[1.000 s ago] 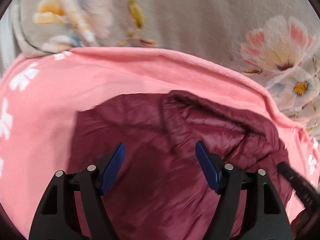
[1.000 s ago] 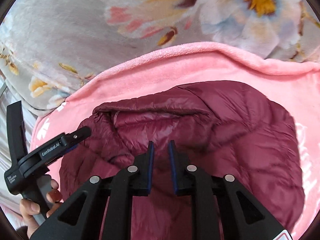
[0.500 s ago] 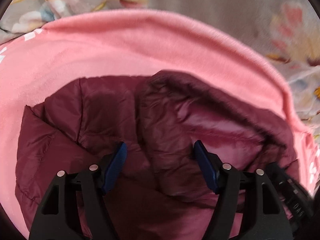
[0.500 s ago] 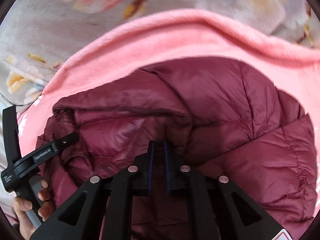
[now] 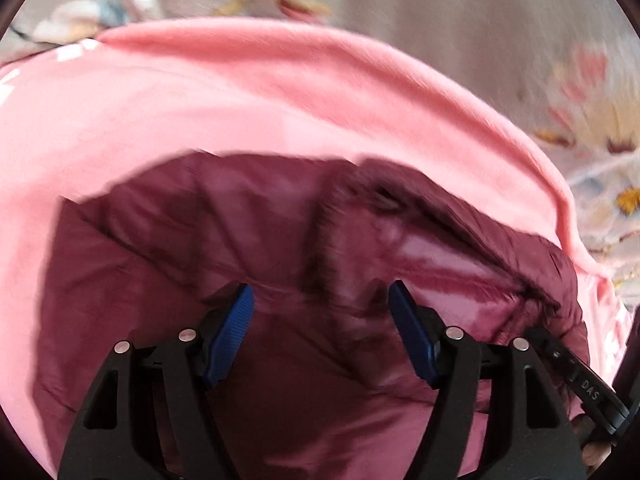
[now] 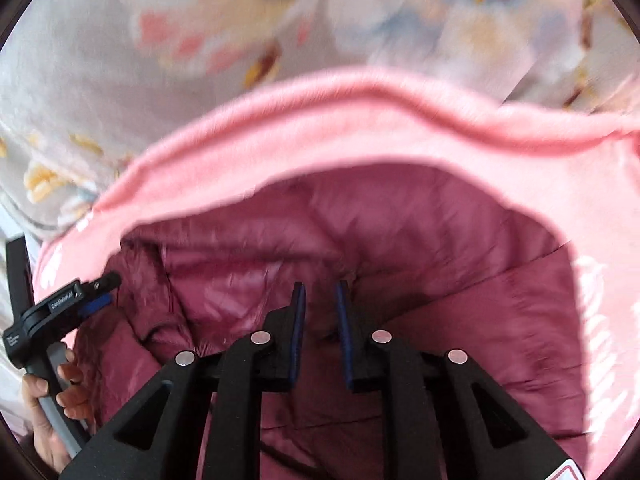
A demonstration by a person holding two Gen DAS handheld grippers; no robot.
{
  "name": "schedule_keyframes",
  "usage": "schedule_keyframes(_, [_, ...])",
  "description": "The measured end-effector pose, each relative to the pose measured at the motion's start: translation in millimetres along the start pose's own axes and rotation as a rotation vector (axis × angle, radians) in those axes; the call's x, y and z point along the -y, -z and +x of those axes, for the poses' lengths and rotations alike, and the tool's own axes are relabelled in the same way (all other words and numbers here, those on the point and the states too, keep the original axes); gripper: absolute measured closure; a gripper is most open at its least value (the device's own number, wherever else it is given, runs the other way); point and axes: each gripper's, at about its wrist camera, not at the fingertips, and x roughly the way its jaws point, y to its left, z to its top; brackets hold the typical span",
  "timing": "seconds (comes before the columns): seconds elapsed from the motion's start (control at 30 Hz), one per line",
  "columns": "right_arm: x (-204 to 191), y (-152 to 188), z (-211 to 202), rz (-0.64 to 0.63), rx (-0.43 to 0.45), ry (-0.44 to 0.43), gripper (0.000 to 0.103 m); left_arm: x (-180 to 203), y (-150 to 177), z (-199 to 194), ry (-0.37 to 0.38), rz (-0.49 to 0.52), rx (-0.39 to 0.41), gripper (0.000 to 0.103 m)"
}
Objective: Fold large clothes
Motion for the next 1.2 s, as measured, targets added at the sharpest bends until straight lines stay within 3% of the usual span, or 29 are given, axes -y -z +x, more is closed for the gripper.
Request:
schedule_keyframes(0.13, [16, -15, 6, 0.035, 0.001, 0.068, 0.085, -32, -10, -19, -0.002, -0.046, 0.041, 0.036])
schedule_keyframes(0.23, [24, -18, 25, 0.020, -0.045, 0.130, 0.087, -56, -31, -14, -0.065, -0.087, 0.055, 0.036])
schedule_keyframes(0.33, [31, -16, 38, 0.013, -0.061, 0.149, 0.094, -65, -33, 2, -0.115, -0.089, 0.020, 0.036])
schedule_keyframes(0.47, [28, -17, 40, 0.006, -0.059, 0.165, 0.095, -64, -30, 14, -0.187, -0.065, 0.019, 0.036])
schedule_keyframes(0.5, [26, -18, 35, 0.014, -0.045, 0.176, 0.092, -64, -29, 15, -0.194, -0.062, 0.023, 0.035])
schedule_keyframes(0.53, [22, -18, 30, 0.025, -0.025, 0.164, 0.082, -58, -28, 21, -0.202, -0.056, 0.026, 0.035])
schedule_keyframes(0.6, [10, -19, 21, 0.046, 0.001, 0.069, 0.078, -56, -27, 25, -0.220, -0.041, 0.024, 0.034])
schedule_keyframes(0.67, [-2, -20, 15, 0.070, 0.001, -0.042, 0.060, -51, -26, 24, -0.230, -0.044, 0.032, 0.035])
schedule_keyframes(0.73, [-17, -21, 21, 0.081, -0.032, -0.154, 0.051, -48, -27, 12, -0.185, -0.073, 0.067, 0.037])
schedule_keyframes(0.83, [-30, -20, 37, 0.112, -0.072, -0.212, 0.049, -46, -30, -12, 0.000, -0.147, 0.099, 0.035])
schedule_keyframes(0.93, [-23, -22, 57, 0.233, -0.089, -0.250, 0.048, -31, -41, -20, 0.133, -0.166, 0.094, 0.023])
schedule_keyframes(1.0, [-20, -19, 60, 0.289, -0.091, -0.268, 0.057, -17, -51, -7, 0.159, -0.146, 0.046, 0.017])
schedule_keyframes(1.07, [-16, -21, 61, 0.298, -0.085, -0.264, 0.092, -8, -57, 9, 0.164, -0.188, -0.002, 0.017])
schedule_keyframes(1.13, [-19, -20, 58, 0.258, -0.075, -0.240, 0.099, -17, -60, 24, 0.182, -0.288, -0.043, 0.025])
schedule_keyframes(1.2, [-14, -20, 51, 0.212, -0.070, -0.201, 0.102, -23, -61, 32, 0.209, -0.368, -0.073, 0.048])
